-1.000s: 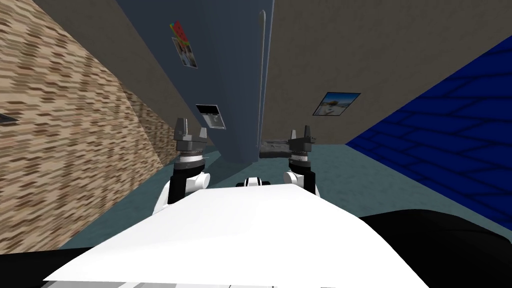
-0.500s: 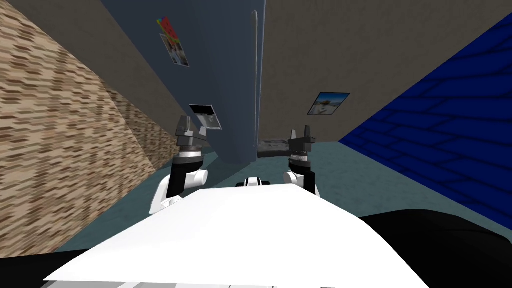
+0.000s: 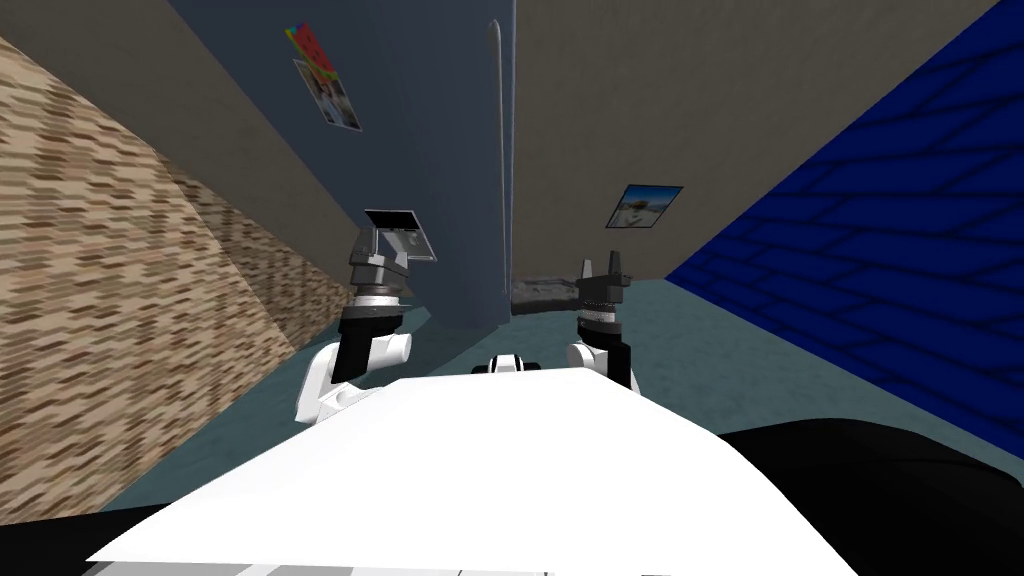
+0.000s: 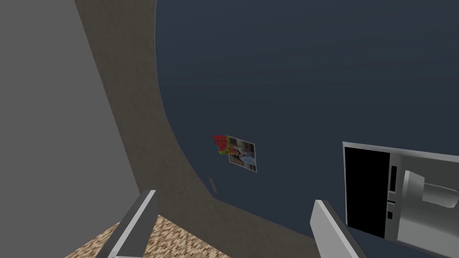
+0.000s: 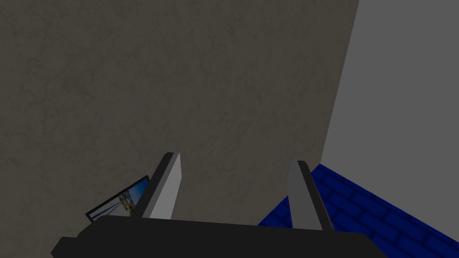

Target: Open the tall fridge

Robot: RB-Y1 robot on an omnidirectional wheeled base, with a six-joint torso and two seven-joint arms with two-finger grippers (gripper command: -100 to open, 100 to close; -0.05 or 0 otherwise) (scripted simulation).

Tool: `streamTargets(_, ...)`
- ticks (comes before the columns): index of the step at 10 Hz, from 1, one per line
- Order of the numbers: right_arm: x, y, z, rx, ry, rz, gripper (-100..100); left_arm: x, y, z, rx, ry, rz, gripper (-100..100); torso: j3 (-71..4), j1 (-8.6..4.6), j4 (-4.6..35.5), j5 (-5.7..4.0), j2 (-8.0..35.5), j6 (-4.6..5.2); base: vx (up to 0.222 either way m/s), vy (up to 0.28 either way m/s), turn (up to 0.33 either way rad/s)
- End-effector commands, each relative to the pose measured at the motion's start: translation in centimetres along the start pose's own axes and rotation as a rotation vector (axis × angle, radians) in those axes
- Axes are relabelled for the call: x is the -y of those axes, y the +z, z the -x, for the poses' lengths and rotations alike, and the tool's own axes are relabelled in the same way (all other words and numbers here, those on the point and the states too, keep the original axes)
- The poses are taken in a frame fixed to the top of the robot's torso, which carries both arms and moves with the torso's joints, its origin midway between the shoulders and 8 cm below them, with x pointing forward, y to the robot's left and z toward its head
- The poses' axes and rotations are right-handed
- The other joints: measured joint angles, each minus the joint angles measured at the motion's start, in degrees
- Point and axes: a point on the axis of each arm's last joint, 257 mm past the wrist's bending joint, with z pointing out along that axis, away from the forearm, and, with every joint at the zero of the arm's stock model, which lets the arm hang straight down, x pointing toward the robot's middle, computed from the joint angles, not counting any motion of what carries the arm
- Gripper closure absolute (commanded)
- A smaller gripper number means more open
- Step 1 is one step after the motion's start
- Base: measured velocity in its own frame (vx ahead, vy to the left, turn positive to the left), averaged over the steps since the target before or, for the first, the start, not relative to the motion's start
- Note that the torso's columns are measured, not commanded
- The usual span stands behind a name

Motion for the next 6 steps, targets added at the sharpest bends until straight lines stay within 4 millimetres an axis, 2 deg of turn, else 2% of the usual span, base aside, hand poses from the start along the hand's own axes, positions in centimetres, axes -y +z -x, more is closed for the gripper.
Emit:
streamTargets(1,0.0,0.0,0.0,0.000,0.000,0.000,0,-0.7,0.7,1.3,0.034,0.021,0.039,-100,0.0,-0.03,0.0,-0.01,0.0,0.02,0.000,-0.019,-0.083)
streamTargets(2,0.0,0.0,0.0,0.000,0.000,0.000,0,-1.0,0.7,1.4,0.038,0.021,0.051,-100,0.0,0.00,0.0,0.00,0.0,0.00,0.002,-0.010,0.005)
streamTargets(5,0.0,0.0,0.0,0.000,0.000,0.000,0,-1.1,1.9,3.7,0.102,0.051,0.076,-100,0.0,-0.01,0.0,0.00,0.0,0.01,0.003,-0.024,-0.145)
streamTargets(6,0.0,0.0,0.0,0.000,0.000,0.000,0,-1.7,1.9,4.0,0.110,0.050,0.098,-100,0.0,-0.03,0.0,-0.01,0.0,0.03,0.006,-0.023,-0.075)
